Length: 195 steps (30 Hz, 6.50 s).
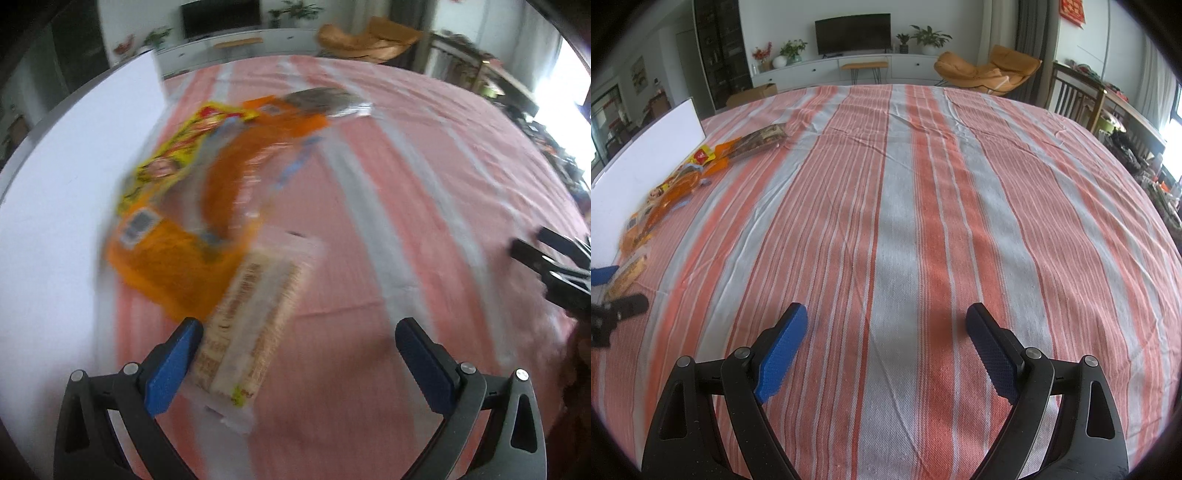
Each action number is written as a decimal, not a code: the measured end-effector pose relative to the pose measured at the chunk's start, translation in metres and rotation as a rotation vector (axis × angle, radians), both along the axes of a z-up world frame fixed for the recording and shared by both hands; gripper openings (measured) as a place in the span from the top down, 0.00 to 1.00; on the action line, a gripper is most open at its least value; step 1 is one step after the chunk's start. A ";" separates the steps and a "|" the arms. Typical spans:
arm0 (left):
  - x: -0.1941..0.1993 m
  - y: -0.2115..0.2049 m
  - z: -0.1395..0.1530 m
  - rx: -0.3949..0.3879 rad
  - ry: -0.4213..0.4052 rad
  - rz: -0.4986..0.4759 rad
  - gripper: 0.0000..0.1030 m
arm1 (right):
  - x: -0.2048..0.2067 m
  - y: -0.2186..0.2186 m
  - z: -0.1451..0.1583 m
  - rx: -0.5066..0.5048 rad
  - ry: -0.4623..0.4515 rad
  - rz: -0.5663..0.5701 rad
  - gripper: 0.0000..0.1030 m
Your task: Organize snacks
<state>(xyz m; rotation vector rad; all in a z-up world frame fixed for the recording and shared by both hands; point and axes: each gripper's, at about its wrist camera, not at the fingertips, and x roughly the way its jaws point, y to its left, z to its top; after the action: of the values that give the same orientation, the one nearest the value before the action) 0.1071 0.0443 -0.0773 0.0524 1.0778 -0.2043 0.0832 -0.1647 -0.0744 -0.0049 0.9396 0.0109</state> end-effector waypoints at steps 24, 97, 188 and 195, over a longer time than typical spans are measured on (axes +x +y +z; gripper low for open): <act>-0.011 0.014 -0.004 0.031 -0.102 0.080 0.00 | 0.000 0.000 -0.001 0.001 0.000 0.001 0.12; -0.021 0.042 -0.004 0.032 -0.119 0.135 0.00 | 0.000 0.001 -0.001 0.000 0.001 0.003 0.11; -0.020 0.043 -0.005 0.030 -0.123 0.139 0.00 | 0.207 0.148 0.009 -0.023 0.077 0.304 0.29; -0.019 0.043 -0.005 0.031 -0.124 0.138 0.00 | 0.089 0.082 0.016 -0.033 0.053 0.538 0.29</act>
<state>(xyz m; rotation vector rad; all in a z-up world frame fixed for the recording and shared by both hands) 0.0883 0.0869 -0.0825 0.0178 0.9573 -0.0588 0.1718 -0.0825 -0.0580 -0.2889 0.9685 0.4955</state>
